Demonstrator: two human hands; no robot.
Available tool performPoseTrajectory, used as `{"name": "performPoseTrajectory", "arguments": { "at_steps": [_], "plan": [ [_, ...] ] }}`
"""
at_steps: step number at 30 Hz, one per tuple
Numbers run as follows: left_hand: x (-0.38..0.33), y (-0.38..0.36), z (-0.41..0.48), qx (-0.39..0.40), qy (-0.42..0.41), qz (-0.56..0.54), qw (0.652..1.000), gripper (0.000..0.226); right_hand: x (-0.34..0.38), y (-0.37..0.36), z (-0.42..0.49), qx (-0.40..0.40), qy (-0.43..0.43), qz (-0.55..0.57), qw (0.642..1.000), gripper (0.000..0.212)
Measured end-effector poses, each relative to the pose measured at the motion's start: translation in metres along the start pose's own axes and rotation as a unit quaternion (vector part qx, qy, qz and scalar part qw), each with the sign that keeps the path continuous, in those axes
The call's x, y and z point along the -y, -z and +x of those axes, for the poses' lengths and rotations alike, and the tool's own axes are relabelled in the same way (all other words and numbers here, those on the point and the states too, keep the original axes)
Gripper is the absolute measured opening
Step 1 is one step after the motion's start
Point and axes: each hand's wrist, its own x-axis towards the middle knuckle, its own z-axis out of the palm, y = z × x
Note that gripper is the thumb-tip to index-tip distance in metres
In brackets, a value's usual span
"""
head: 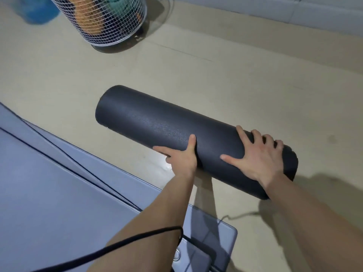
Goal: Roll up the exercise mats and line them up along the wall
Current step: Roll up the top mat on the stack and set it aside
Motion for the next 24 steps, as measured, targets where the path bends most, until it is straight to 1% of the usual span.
{"name": "performPoseTrajectory", "arguments": {
  "at_steps": [2,5,9,11,14,19,21,23,24],
  "plan": [
    [-0.012,0.020,0.030,0.010,-0.041,0.006,0.999,0.129,0.034,-0.001,0.002,-0.021,-0.020,0.017,0.999,0.113],
    [-0.038,0.050,0.085,0.024,-0.074,0.003,0.997,0.127,0.090,0.003,0.028,-0.033,-0.045,0.049,0.997,0.111],
    [-0.080,0.071,0.146,0.009,-0.086,0.022,0.996,0.141,0.139,0.017,0.085,-0.053,-0.049,0.055,0.996,0.109],
    [-0.096,0.072,0.166,0.003,-0.089,0.030,0.996,0.140,0.149,0.020,0.110,-0.068,-0.046,0.053,0.995,0.109],
    [-0.108,0.062,0.180,-0.013,-0.098,0.046,0.994,0.125,0.150,0.024,0.132,-0.053,-0.055,0.072,0.994,0.105],
    [-0.111,0.064,0.182,0.004,-0.094,0.049,0.994,0.124,0.155,0.026,0.139,-0.019,-0.077,0.068,0.994,0.102],
    [-0.116,0.065,0.177,0.001,-0.097,0.056,0.994,0.123,0.154,0.028,0.138,-0.012,-0.072,0.066,0.995,0.102],
    [-0.121,0.059,0.168,-0.038,-0.139,0.126,0.981,0.114,0.148,0.032,0.141,0.001,-0.052,0.085,0.995,0.098],
    [-0.122,0.053,0.162,-0.058,-0.173,0.174,0.968,0.104,0.144,0.034,0.143,0.003,-0.034,0.098,0.995,0.093]
  ]
}}
